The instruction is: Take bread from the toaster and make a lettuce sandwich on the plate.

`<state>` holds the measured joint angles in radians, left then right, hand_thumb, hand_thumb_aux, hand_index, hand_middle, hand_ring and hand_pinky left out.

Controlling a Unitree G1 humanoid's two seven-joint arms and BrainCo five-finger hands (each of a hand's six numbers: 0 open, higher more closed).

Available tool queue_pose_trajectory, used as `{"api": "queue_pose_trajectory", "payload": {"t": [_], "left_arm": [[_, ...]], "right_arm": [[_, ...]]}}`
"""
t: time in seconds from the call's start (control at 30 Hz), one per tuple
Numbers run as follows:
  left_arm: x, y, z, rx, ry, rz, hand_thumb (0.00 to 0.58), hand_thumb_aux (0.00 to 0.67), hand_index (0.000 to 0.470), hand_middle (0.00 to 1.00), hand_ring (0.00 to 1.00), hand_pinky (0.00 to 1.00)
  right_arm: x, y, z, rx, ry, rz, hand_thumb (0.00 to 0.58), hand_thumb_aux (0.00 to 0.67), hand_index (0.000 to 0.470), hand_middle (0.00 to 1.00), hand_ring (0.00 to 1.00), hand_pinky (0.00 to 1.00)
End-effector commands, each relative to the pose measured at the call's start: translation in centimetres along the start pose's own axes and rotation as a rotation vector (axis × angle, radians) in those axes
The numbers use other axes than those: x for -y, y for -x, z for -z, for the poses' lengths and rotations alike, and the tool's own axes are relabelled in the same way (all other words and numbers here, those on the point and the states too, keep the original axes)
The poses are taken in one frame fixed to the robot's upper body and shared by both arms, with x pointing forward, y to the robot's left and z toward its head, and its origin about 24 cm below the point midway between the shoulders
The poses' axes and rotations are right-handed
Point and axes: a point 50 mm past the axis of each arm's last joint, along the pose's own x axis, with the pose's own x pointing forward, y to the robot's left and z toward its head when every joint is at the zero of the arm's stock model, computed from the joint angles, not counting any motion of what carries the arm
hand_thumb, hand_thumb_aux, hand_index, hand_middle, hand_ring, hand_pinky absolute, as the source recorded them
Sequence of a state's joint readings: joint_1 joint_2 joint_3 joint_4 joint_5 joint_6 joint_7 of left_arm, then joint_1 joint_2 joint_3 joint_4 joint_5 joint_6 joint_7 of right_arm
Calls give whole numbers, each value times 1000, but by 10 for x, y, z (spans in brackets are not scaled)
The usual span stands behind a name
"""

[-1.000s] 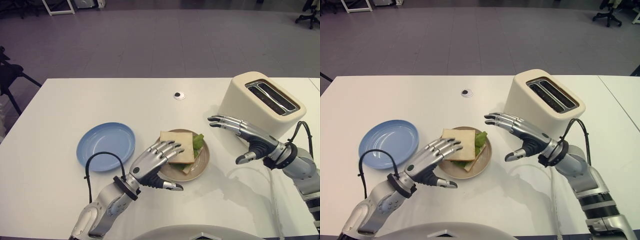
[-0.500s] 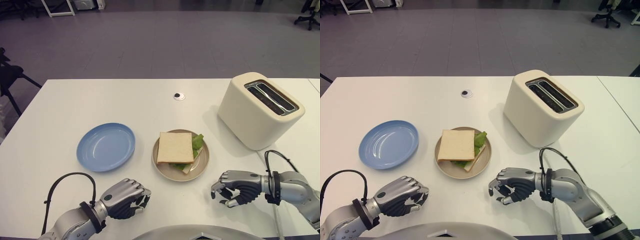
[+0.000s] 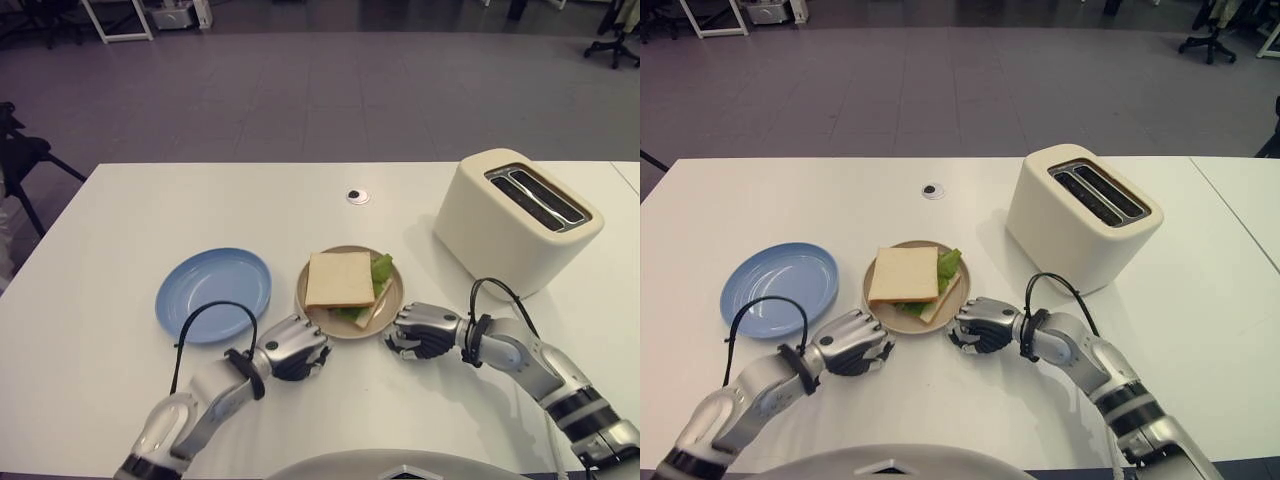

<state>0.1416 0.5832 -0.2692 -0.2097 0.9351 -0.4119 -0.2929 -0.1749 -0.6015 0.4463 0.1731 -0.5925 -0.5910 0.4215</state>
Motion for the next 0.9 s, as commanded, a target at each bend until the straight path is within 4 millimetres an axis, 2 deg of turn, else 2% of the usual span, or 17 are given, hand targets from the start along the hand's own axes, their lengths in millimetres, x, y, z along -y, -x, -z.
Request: {"api": "queue_pose_trajectory", "payload": {"t": [0.03,0.13,0.2,0.23,0.27,0.3,0.33,0.37,0.4,0.43,0.47,0.5,0.53,0.57,0.6,0.77,0.9], "left_arm": [[-8,-28,28,-48,-54,74,580,670,470,1000,1000,1000],[-10,-42,43,-46,-66,77,580,670,470,1000,1000,1000],[-8,-44,51,-53,-64,72,580,670,470,1000,1000,1000],[-7,-43,53,-52,-60,65,580,670,470,1000,1000,1000],[-6,-41,53,-48,-55,56,580,670,470,1000,1000,1000],[-5,-38,51,-37,-44,42,580,670,470,1000,1000,1000],[-5,-32,46,-22,-41,25,580,670,470,1000,1000,1000],[-6,-26,38,-2,-28,0,580,670,470,1000,1000,1000],[-8,-17,27,21,-6,-32,561,549,385,1000,1000,1000],[-11,-6,12,49,19,-73,472,381,267,1000,1000,1000],[-14,7,-6,86,58,-117,281,189,133,1000,1000,1000],[-16,19,-24,121,118,-163,45,26,18,976,976,976],[-18,30,-39,153,202,-225,0,0,0,722,722,722],[-19,39,-50,174,301,-283,0,0,0,271,271,271],[-18,45,-56,186,415,-350,9,5,4,0,0,0],[-27,54,-35,178,934,-740,0,0,0,0,0,0],[-26,52,-31,217,1089,-791,0,0,0,0,0,0]], "right_arm": [[-16,-5,28,-142,-10,-104,580,670,470,953,953,953],[-4,-12,34,-150,2,-52,579,649,455,910,910,910],[3,-16,33,-136,15,-11,565,562,394,867,867,867],[6,-16,32,-127,21,7,528,470,330,706,706,706],[8,-15,30,-118,29,23,523,460,323,435,435,435],[12,-12,28,-108,30,53,484,397,278,184,184,184],[17,-7,26,-98,25,96,212,137,96,24,24,24],[22,0,25,-91,16,143,0,0,0,0,0,0],[26,9,23,-84,3,191,0,0,0,0,0,0],[31,19,20,-70,-24,250,0,0,0,0,0,0],[34,30,15,-47,-74,310,0,0,0,0,0,0],[37,40,9,-12,-126,373,0,0,0,0,0,0],[38,48,2,33,-204,442,0,0,0,0,0,0],[37,53,-6,85,-287,488,0,0,0,0,0,0],[35,55,-14,143,-369,518,0,0,0,0,0,0],[28,48,-29,381,-824,655,0,0,0,0,0,0],[28,52,-26,441,-925,675,0,0,0,0,0,0]]}}
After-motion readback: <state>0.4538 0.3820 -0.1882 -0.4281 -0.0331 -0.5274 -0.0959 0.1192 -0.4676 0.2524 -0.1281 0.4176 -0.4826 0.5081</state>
